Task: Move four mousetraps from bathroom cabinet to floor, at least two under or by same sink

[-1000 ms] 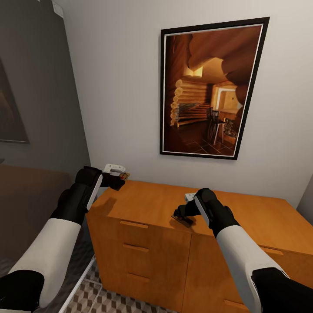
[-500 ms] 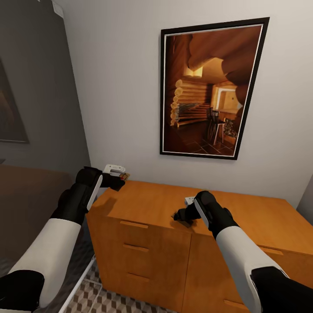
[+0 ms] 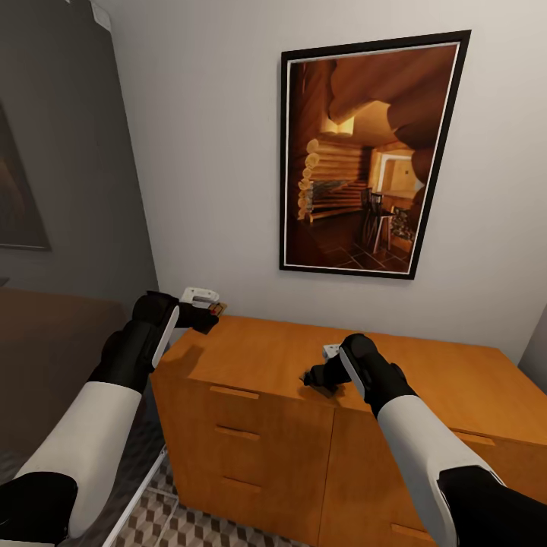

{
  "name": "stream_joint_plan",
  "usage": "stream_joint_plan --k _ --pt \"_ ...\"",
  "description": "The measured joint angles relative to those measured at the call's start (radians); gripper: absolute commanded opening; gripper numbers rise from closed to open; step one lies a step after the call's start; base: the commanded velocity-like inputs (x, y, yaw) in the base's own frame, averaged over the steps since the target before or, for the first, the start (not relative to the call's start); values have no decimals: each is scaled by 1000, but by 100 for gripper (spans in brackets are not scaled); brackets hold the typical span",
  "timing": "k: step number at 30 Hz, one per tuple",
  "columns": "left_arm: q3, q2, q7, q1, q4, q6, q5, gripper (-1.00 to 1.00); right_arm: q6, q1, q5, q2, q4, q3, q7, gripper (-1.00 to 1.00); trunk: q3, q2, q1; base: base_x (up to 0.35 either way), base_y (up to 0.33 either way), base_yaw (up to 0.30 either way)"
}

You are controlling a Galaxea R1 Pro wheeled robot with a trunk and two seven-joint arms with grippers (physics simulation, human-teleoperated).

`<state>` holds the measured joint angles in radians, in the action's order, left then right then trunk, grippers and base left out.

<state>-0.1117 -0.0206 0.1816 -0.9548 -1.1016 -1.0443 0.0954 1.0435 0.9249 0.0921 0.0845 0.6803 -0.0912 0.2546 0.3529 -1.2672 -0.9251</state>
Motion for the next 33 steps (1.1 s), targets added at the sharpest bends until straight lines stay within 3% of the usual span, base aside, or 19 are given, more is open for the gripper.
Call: stream_joint_plan --k 3,4,22,27,31,32,33 --pt "0 0 0 0 2 0 0 -100 0 0 0 0 0 0 0 100 0 0 0 0 0 0" --pt "0 0 0 0 3 0 0 -100 0 0 0 0 0 0 0 -100 0 0 0 0 0 0" --pt "0 0 0 0 4 0 0 -100 0 0 -11 -4 -1 0 4 -100 0 0 0 0 0 0" --pt "-1 0 0 0 4 0 0 -100 0 0 -30 -36 -2 -12 7 -100 0 0 0 0 0 0" --pt "-1 0 0 0 3 0 0 -100 1 1 -14 -70 6 -18 6 -100 0 0 0 0 0 0" --pt "-1 0 0 0 3 0 0 -100 0 0 17 -81 47 -20 1 -100 0 0 0 0 0 0" --pt "-1 0 0 0 3 0 0 -100 0 0 12 -85 66 -20 0 -100 0 0 0 0 0 0"
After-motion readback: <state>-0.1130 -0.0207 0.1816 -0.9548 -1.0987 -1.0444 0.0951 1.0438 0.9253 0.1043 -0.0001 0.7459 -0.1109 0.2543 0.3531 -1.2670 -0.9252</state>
